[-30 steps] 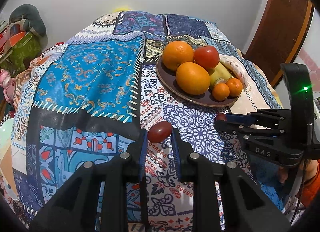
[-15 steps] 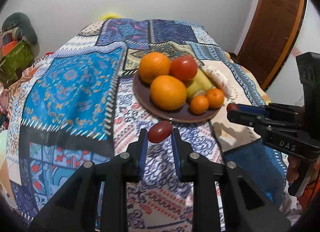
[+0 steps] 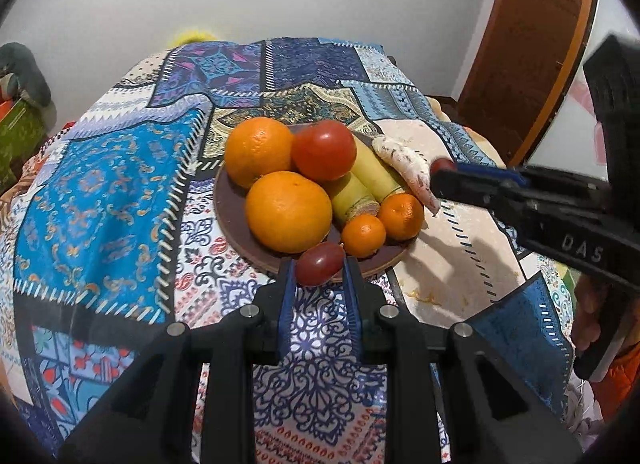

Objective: Organize fruits
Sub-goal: 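Carry the date onto the plate with the left tool while the right tool brings its date, then open both tools and withdraw them from the plate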

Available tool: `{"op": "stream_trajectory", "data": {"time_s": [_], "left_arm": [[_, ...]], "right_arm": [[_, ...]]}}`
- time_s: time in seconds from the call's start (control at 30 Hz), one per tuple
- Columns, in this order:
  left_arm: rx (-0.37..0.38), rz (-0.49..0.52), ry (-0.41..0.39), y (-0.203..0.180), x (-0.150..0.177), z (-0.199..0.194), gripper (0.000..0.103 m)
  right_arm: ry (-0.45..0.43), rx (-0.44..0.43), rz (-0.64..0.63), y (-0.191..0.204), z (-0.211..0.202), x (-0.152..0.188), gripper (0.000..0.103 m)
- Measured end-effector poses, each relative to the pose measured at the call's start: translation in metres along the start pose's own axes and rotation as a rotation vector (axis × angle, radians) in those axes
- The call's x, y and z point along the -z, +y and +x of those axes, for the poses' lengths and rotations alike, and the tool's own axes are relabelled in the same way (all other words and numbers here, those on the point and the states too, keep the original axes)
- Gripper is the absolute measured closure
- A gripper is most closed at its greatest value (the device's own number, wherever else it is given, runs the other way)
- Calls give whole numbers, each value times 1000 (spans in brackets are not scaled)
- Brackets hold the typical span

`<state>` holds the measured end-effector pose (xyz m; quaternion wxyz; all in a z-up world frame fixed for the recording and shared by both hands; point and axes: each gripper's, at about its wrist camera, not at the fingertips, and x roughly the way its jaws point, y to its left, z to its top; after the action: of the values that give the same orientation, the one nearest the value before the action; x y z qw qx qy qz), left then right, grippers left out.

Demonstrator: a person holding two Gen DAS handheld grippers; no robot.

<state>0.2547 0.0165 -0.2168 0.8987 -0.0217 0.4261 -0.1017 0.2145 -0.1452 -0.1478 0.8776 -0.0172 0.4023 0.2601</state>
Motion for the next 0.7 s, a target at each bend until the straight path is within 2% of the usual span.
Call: {"op": "stream_trajectory", "data": {"time_s": [0.47,0.6,0.63,0.7], "left_arm": [[26,-20,29,4,-5,27,79],[29,-39,37,8,-4,30,65],[27,-41,36,9,-4,30,62],[19,-40,31,9,-4,27,62]], "right_arm": [[-12,29,-74,9,26,-12,81],[2,40,-79,9,32,-12,77],[2,40,-78,9,32,-12,73],[-6,45,-76,8,29,-12,67]]}}
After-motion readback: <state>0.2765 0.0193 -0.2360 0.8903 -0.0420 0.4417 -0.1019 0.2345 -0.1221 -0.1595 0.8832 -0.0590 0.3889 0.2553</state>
